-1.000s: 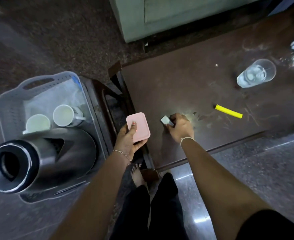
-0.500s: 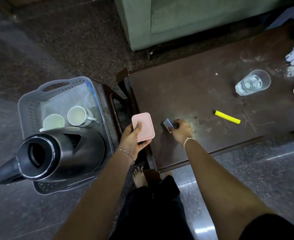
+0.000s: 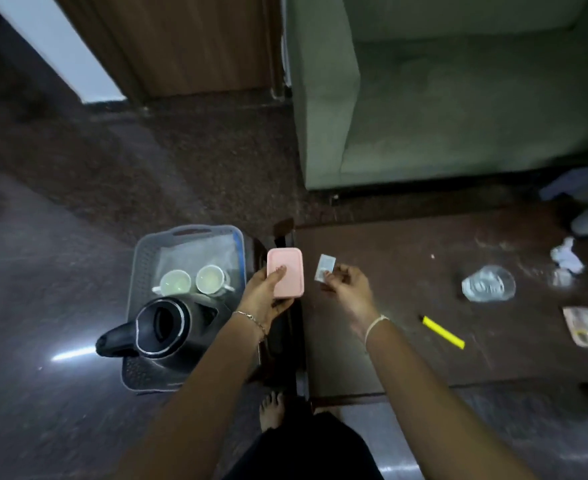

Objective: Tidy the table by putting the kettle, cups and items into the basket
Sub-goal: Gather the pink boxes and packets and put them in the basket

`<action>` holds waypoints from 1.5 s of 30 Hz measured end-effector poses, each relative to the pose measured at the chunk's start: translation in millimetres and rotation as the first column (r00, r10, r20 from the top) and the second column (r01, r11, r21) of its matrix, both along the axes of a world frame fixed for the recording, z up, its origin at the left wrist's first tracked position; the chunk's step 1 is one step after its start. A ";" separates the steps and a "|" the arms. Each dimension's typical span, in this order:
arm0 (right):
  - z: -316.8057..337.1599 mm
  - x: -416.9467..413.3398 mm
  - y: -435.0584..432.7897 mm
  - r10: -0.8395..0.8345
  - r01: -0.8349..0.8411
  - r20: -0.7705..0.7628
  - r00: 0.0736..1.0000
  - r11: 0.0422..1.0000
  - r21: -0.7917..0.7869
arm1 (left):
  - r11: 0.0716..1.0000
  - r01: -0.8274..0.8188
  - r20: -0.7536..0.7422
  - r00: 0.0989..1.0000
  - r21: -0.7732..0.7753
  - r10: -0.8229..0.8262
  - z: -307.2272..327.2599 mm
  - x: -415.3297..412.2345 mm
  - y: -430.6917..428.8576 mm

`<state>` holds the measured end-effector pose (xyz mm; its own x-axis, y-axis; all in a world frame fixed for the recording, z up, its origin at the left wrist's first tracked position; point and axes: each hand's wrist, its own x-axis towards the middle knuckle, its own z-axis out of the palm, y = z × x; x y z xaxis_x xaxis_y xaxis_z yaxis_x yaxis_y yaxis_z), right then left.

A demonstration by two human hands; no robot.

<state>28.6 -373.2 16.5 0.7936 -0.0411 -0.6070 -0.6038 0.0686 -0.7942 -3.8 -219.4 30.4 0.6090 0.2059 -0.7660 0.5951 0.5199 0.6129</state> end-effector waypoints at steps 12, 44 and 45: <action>59.1 34.9 98.1 0.340 -0.361 0.167 0.926 0.924 0.122 | 0.974 -0.179 0.190 0.970 0.136 0.152 60.7 1.8 72.1; -62.9 24.9 285.3 0.332 -0.355 -0.126 0.935 0.848 -0.393 | 0.215 0.546 -0.523 0.838 0.810 -0.159 -75.1 24.9 272.6; -65.7 24.6 283.8 0.320 -0.346 -0.130 0.938 0.850 -0.398 | 0.162 0.566 -0.547 0.824 0.808 -0.151 -78.9 24.5 273.0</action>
